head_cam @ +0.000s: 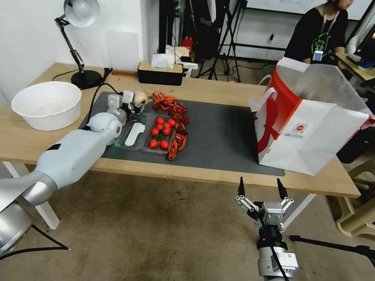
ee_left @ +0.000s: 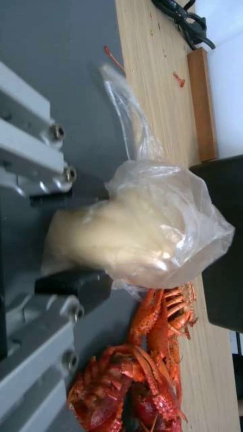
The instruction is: Pick up the trash from the table and place it into the takeout bag.
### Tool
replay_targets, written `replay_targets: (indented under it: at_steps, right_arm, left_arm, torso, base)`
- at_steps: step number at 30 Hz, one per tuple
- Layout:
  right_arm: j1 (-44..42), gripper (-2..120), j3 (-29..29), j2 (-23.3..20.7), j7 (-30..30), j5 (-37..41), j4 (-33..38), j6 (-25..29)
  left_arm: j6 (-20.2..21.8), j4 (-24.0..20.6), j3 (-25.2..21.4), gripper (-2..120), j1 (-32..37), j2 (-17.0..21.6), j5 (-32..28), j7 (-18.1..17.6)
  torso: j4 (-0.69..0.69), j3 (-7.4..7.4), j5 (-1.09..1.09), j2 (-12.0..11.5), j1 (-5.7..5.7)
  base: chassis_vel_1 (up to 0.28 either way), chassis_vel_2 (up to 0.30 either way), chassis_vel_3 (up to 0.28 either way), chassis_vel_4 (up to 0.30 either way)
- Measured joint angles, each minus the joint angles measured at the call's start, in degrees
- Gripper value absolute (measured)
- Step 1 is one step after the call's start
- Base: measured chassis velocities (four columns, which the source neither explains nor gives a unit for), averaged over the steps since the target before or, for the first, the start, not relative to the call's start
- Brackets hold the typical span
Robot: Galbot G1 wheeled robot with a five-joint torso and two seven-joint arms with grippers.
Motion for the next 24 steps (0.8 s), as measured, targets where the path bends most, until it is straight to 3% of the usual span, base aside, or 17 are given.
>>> replay_targets:
  at_steps: [6,13,18,24]
  right_arm:
    - [-0.02,100,-0.07,0.02,0.0,-0.02,0.0,0.0]
    - [-0.06,100,-0.13,0.07,-0.01,-0.1,0.05,-0.02]
    - [0.15,100,-0.29,0.11,-0.05,-0.15,0.06,-0.05]
    - [0.35,100,-0.53,0.16,-0.14,-0.21,0.01,-0.08]
  left_arm:
    - [-0.94,-0.23,0.0,7,0.11,0.13,0.0,0.14]
    - [-1.56,-3.22,-0.11,5,0.61,1.32,-0.04,0.15]
    - [-2.38,-8.55,-0.23,5,0.69,3.09,-0.89,0.29]
    - [-4.06,-19.78,1.47,5,-0.5,4.71,-6.58,3.23]
  torso:
    - [0.0,0.0,0.0,0.0,0.0]
    - [0.0,0.0,0.0,0.0,0.0]
    - [0.0,0.0,0.0,0.0,0.0]
    - [0.0,0.0,0.01,0.0,0.0]
  base:
    - [0.0,0.0,0.0,0.0]
    - [0.0,0.0,0.0,0.0]
    - [0.0,0.0,0.0,0.0]
    - [0.0,0.0,0.0,0.0]
